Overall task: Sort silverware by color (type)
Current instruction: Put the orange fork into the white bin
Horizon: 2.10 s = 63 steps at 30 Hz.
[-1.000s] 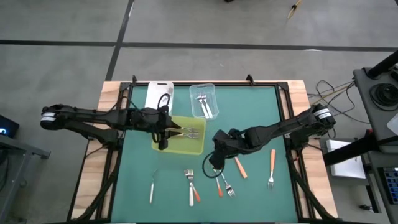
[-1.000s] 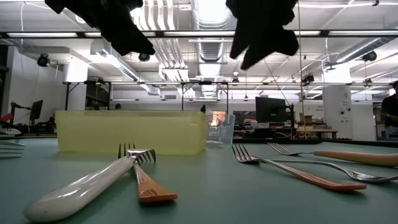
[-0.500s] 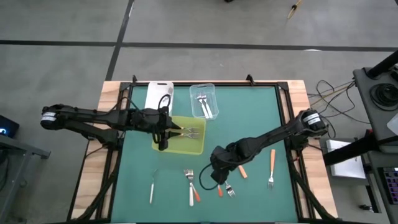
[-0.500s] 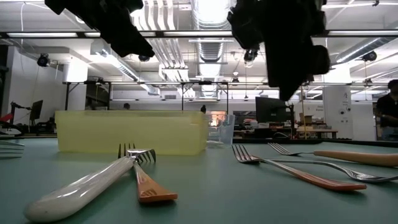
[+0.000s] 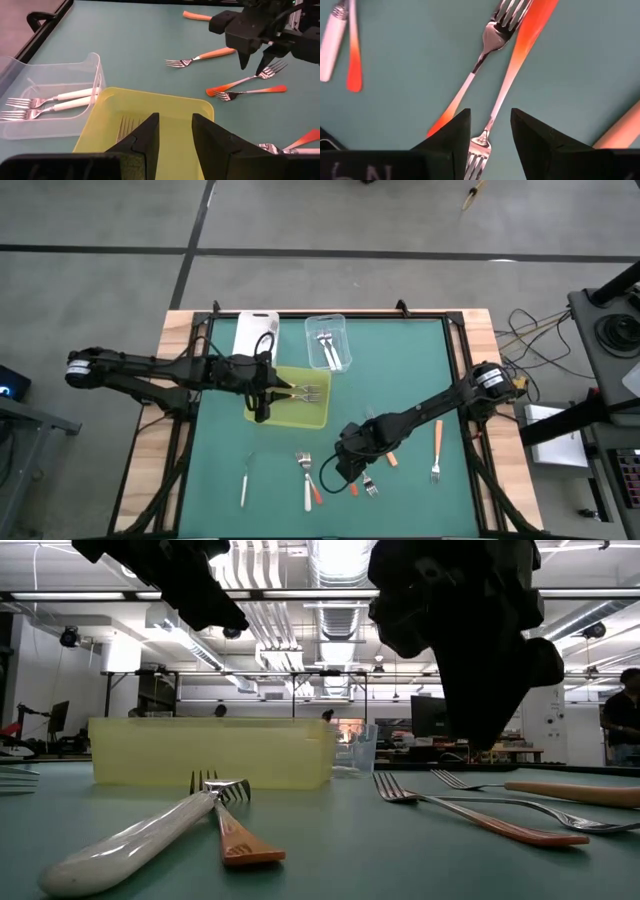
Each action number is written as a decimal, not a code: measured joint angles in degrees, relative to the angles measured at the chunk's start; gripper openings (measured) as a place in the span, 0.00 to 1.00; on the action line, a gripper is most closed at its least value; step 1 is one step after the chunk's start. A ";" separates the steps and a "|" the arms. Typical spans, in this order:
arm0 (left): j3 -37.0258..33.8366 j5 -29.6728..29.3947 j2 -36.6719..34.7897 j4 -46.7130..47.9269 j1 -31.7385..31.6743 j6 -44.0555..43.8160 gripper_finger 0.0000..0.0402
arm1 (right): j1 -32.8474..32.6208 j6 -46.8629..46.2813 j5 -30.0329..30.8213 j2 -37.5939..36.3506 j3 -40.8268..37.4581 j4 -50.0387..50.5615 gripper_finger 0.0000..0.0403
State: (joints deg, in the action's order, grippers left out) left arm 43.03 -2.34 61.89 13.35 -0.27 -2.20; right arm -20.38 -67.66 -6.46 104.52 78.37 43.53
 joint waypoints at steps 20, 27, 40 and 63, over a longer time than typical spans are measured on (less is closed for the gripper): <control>0.07 -0.03 0.00 -0.94 0.00 1.70 0.24 | -0.11 0.40 2.59 6.58 0.14 -0.97 0.31; 0.07 -0.07 0.00 -0.93 0.00 2.69 0.24 | -0.22 0.56 5.12 7.39 0.18 -0.55 0.25; 0.07 -0.07 0.00 -0.93 0.00 2.71 0.24 | -0.20 -1.62 6.26 7.16 0.00 0.25 0.04; 0.07 -0.03 0.81 -10.31 1.38 3.17 0.24 | 4.19 12.43 10.98 -12.42 -0.11 4.22 0.03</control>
State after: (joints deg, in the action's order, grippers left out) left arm 43.09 -2.37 62.70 3.04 1.10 0.97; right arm -16.20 -55.22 4.52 92.10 78.26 47.75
